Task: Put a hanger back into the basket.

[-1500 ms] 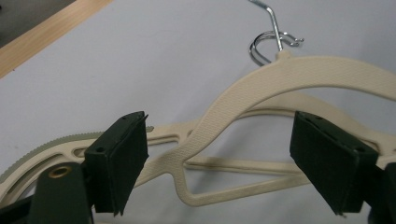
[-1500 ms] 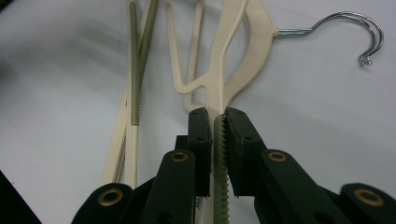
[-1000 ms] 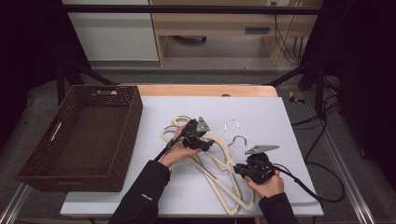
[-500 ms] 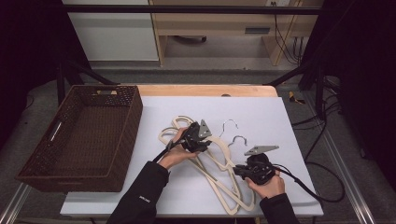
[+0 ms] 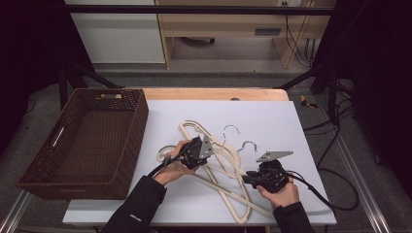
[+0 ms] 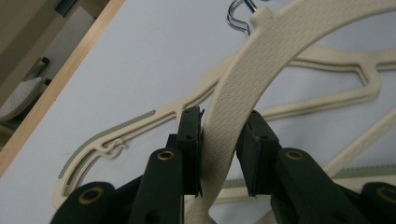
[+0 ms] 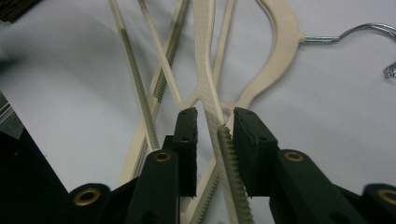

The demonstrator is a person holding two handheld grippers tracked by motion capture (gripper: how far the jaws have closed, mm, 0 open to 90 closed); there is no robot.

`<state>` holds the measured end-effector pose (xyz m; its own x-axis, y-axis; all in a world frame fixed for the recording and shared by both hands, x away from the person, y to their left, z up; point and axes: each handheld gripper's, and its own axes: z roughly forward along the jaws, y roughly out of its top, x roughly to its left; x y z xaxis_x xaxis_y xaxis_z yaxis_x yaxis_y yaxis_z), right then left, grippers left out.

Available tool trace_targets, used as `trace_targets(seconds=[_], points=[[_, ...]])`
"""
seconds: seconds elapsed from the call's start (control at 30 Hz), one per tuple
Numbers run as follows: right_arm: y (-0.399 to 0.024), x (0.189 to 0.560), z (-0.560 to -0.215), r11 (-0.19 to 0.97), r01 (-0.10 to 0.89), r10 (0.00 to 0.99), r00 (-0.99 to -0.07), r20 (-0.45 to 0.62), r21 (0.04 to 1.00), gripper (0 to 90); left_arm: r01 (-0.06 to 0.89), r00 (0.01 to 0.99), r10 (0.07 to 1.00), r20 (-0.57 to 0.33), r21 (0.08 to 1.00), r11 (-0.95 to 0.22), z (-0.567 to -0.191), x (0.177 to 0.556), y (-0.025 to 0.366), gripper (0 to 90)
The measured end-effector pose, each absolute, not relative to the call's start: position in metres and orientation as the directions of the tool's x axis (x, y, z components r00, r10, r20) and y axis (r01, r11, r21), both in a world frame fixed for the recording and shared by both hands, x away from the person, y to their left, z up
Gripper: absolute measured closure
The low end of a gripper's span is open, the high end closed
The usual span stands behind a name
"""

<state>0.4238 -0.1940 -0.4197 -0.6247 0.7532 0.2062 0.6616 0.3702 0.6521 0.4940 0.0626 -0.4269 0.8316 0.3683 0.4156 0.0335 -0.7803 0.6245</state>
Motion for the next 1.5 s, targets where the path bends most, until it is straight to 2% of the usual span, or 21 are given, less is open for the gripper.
trace_targets(seconds=[0.13, 0.2, 0.27, 0.3, 0.47, 0.6, 0.83, 1.07, 1.1, 1.3, 1.37, 1.5], points=[[-0.193, 0.424, -0.419, 0.379, 0.65, 0.747, -0.635, 0.196, 0.658, 61.9, 0.014, 0.831, 0.36, 0.424, 0.632, -0.775, -0.425, 0.487, 0.066, 73.6], [-0.192, 0.426, -0.418, 0.389, 0.62, 0.732, -0.657, 0.179, 0.681, 54.9, 0.005, 0.837, 0.357, 0.414, 0.646, -0.763, -0.421, 0.48, 0.069, 74.2], [-0.191, 0.426, -0.417, 0.384, 0.619, 0.735, -0.654, 0.179, 0.685, 53.5, -0.003, 0.837, 0.349, 0.421, 0.642, -0.767, -0.42, 0.478, 0.07, 74.6], [-0.19, 0.428, -0.415, 0.389, 0.593, 0.719, -0.674, 0.169, 0.705, 48.9, -0.013, 0.837, 0.341, 0.427, 0.639, -0.769, -0.418, 0.474, 0.07, 74.7], [-0.182, 0.437, -0.41, 0.419, 0.532, 0.704, -0.703, 0.107, 0.736, 45.0, -0.031, 0.843, 0.325, 0.428, 0.642, -0.766, -0.416, 0.466, 0.068, 75.0], [-0.174, 0.447, -0.408, 0.42, 0.511, 0.678, -0.726, 0.115, 0.75, 50.8, -0.029, 0.848, 0.322, 0.421, 0.644, -0.765, -0.416, 0.464, 0.067, 75.0], [-0.166, 0.456, -0.407, 0.448, 0.508, 0.621, -0.769, 0.152, 0.736, 76.4, 0.004, 0.864, 0.336, 0.375, 0.662, -0.749, -0.419, 0.464, 0.071, 75.0], [-0.166, 0.457, -0.406, 0.476, 0.503, 0.565, -0.804, 0.187, 0.721, 80.3, 0.035, 0.878, 0.347, 0.329, 0.681, -0.732, -0.417, 0.463, 0.075, 73.8], [-0.166, 0.456, -0.405, 0.474, 0.503, 0.556, -0.808, 0.198, 0.723, 81.1, 0.044, 0.884, 0.351, 0.31, 0.691, -0.721, -0.415, 0.463, 0.077, 72.2], [-0.17, 0.449, -0.396, 0.45, 0.46, 0.425, -0.864, 0.27, 0.766, 86.7, 0.082, 0.881, 0.395, 0.26, 0.738, -0.67, -0.396, 0.457, 0.092, 48.4], [-0.17, 0.447, -0.395, 0.451, 0.449, 0.421, -0.869, 0.26, 0.771, 86.8, 0.088, 0.882, 0.399, 0.251, 0.745, -0.662, -0.393, 0.456, 0.095, 42.0], [-0.169, 0.441, -0.386, 0.437, 0.43, 0.405, -0.878, 0.254, 0.79, 87.0, 0.095, 0.883, 0.405, 0.238, 0.754, -0.65, -0.382, 0.452, 0.106, 39.3]])
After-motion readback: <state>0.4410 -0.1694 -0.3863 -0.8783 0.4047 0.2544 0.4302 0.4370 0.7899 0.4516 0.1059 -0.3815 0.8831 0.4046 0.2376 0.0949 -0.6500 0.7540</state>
